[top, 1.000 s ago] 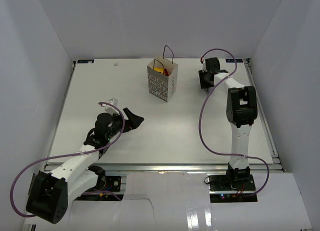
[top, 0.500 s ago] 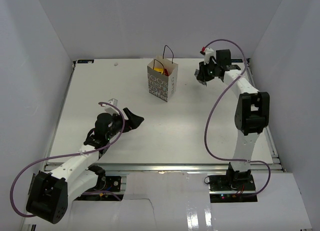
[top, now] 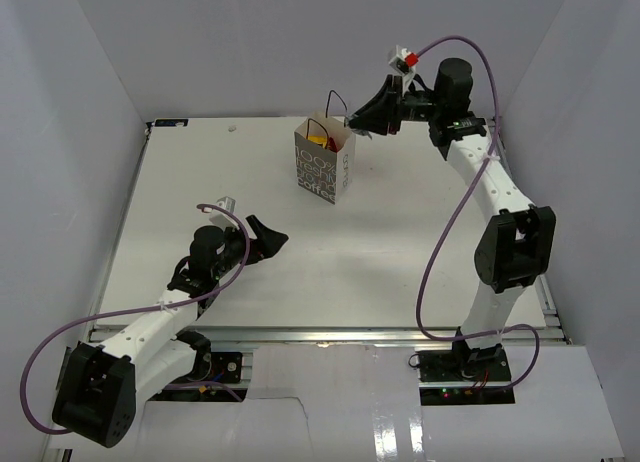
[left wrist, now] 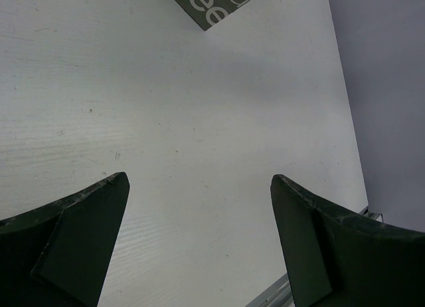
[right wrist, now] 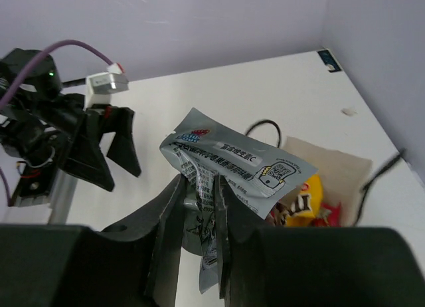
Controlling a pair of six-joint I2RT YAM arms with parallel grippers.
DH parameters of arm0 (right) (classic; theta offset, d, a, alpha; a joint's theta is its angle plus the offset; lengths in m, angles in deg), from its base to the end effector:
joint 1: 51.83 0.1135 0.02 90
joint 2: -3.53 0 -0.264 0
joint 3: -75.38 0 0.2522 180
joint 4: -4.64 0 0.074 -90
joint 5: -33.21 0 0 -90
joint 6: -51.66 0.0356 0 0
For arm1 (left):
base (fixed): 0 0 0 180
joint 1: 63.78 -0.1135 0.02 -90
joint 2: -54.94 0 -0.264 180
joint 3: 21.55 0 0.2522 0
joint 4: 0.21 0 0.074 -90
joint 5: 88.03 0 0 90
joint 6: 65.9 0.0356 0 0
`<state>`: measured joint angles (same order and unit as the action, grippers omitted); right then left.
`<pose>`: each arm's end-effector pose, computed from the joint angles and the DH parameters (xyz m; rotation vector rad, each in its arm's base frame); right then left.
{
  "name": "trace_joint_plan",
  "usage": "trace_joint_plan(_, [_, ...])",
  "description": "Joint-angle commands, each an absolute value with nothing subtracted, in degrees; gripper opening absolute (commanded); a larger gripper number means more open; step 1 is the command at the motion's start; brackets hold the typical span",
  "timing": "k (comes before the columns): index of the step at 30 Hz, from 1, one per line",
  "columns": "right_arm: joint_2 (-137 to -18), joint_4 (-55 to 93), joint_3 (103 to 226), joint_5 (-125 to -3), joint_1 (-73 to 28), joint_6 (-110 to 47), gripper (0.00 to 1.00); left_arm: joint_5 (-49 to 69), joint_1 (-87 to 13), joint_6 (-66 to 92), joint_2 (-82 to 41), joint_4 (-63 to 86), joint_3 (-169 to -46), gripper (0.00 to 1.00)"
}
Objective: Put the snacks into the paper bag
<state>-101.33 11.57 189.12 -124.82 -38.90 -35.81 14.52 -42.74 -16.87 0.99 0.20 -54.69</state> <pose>0.4060 0.1271 0.4106 -1.0771 1.2780 1.1071 0.1855 -0.0797 0.1980 -0.2020 2.0380 -0.9125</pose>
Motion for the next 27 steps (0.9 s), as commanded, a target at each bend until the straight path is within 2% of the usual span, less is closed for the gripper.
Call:
trace_joint_plan(1, [-103.8, -5.2, 190.0, -129.7, -36.5, -16.9, 0.08, 15.2, -43.1, -16.3, 1.7, -0.9, -56.2, 0.98])
trace_joint_plan(4, [-106.0, -15.9, 189.2, -128.4, -34.8, -8.7, 0.08, 15.2, -43.1, -16.5, 2.7, -0.8, -55.9, 0.98])
trace_joint_plan(6, [-106.8, -16.6, 189.8, -127.1, -33.7, -7.9, 0.08, 15.0, -43.1, -16.7, 3.4, -0.8, -55.4, 0.98])
trace_joint_plan(12, [-111.4, -13.4, 194.2, -121.2, -33.7, -11.3, 0.08, 15.1, -43.1, -16.8, 4.8, -0.6, -55.1, 0.98])
trace_joint_plan(27, [-117.2, -11.4, 195.3, -118.8, -34.1, -16.2, 0.11, 15.9, -43.1, -17.1, 3.9, -0.4, -55.8, 0.98])
